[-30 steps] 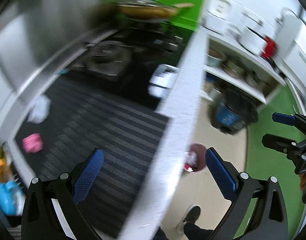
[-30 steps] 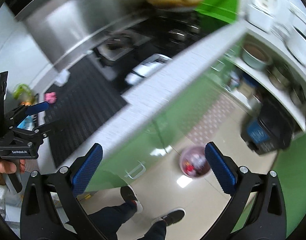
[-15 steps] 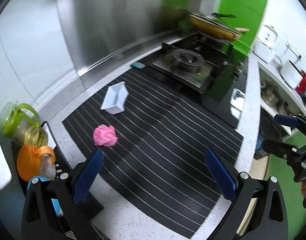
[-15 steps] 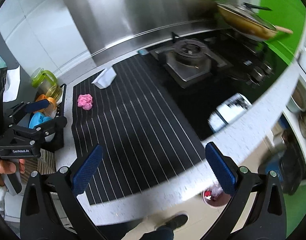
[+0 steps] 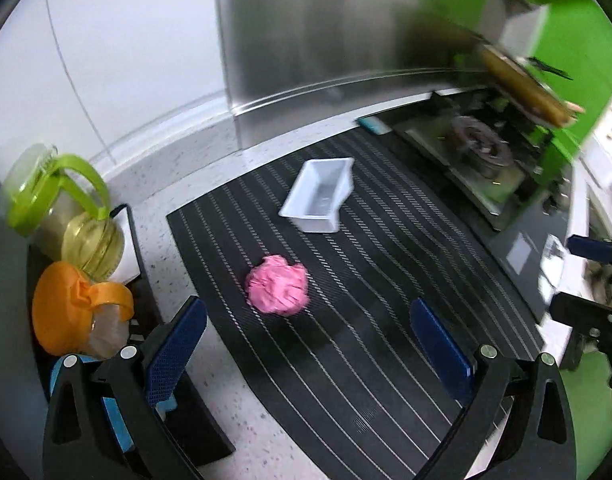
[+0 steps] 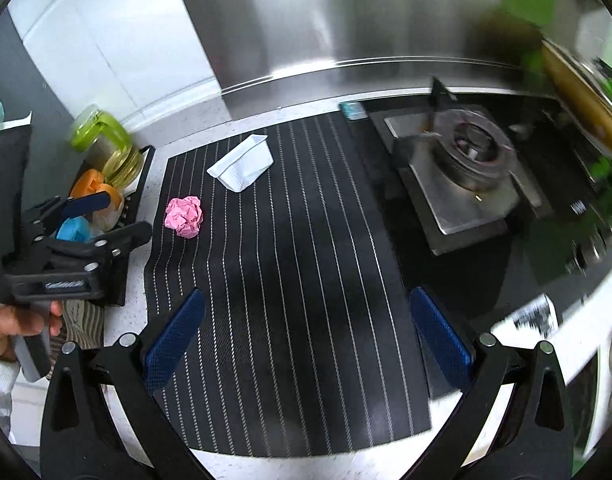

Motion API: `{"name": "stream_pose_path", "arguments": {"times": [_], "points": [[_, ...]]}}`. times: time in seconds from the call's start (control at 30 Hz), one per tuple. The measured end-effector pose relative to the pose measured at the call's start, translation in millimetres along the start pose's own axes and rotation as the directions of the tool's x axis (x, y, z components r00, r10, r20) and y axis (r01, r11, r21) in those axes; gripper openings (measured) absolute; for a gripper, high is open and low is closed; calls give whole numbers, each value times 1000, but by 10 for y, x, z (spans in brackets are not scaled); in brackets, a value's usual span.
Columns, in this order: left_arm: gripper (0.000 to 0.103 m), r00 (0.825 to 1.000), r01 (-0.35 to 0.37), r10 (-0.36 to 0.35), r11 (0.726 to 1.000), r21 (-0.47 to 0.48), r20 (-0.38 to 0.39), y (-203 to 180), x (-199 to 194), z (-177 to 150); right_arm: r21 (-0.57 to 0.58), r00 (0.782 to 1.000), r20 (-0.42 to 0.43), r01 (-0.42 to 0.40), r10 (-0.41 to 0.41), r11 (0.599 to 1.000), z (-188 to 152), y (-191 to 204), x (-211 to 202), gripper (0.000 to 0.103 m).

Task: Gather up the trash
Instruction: 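Swing both tools back toward the mat with the pink tissue and box, then grasp the pink tissue with the left gripper while the right gripper grasps the white box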

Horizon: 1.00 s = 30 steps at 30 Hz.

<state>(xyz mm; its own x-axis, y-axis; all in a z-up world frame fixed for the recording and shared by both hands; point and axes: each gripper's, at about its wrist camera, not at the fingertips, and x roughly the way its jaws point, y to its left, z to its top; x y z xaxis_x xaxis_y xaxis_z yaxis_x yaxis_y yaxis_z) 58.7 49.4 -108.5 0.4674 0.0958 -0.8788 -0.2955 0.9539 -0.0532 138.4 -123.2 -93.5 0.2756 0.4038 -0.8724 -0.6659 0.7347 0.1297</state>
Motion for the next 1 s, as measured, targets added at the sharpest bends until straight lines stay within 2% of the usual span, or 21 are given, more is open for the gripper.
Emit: {"name": "stream_pose_path", "arguments": {"times": [0.23, 0.47, 0.73, 0.77, 0.83, 1.0], "points": [[98, 997, -18, 13, 997, -77, -71, 153, 495, 72, -84, 998, -61, -33, 28, 996, 254, -51, 317, 100], [96, 996, -21, 14, 996, -82, -93, 214, 718, 62, -95, 995, -87, -50, 41, 994, 377, -70, 500, 100], [59, 991, -10, 2, 998, -66, -130, 211, 829, 73, -101, 994, -93, -66, 56, 993, 519, -12, 654, 100], [50, 991, -13, 4, 998, -64, -133, 213, 832, 71, -104, 994, -93, -67, 58, 992, 528, 2, 664, 100], [43, 991, -8, 0, 998, -63, -136, 223, 829, 69, -112, 994, -93, -70, 60, 991, 559, 31, 695, 100], [35, 991, -5, -4, 998, -65, -137, 231, 808, 79, -137, 993, -99, -80, 67, 987, 648, 117, 778, 100]]}}
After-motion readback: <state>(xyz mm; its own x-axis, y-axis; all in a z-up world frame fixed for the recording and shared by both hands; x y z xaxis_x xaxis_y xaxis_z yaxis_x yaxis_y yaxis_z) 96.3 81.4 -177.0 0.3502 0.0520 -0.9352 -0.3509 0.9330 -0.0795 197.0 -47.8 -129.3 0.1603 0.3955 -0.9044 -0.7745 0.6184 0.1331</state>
